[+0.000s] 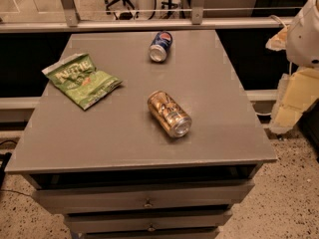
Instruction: Pick pepsi can
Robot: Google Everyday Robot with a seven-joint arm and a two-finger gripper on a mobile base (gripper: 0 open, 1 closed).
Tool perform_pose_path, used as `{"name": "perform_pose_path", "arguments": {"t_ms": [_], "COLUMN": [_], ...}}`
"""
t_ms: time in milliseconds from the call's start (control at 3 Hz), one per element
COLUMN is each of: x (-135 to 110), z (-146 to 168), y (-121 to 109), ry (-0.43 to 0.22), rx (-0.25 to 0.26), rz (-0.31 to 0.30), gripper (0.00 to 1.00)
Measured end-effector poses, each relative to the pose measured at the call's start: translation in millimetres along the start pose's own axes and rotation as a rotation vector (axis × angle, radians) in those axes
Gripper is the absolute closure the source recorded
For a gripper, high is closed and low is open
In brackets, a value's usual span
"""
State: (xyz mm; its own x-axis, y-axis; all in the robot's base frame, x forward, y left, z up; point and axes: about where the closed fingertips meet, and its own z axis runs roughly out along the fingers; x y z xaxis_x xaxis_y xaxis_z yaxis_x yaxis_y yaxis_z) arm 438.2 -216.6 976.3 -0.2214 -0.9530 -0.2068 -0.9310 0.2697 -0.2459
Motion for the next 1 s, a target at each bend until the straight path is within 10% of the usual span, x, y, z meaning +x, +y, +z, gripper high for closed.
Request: {"name": "perform_pose_path", "arguments": {"t_ms": [333, 1000], "x": [-2, -56], "z": [0, 27], "y": [-3, -83], "ry": [-0.005, -0.108], "rx": [0.006, 0.104], "rz": [-0.007, -0.222], "gripper": [0.0, 0.0]}}
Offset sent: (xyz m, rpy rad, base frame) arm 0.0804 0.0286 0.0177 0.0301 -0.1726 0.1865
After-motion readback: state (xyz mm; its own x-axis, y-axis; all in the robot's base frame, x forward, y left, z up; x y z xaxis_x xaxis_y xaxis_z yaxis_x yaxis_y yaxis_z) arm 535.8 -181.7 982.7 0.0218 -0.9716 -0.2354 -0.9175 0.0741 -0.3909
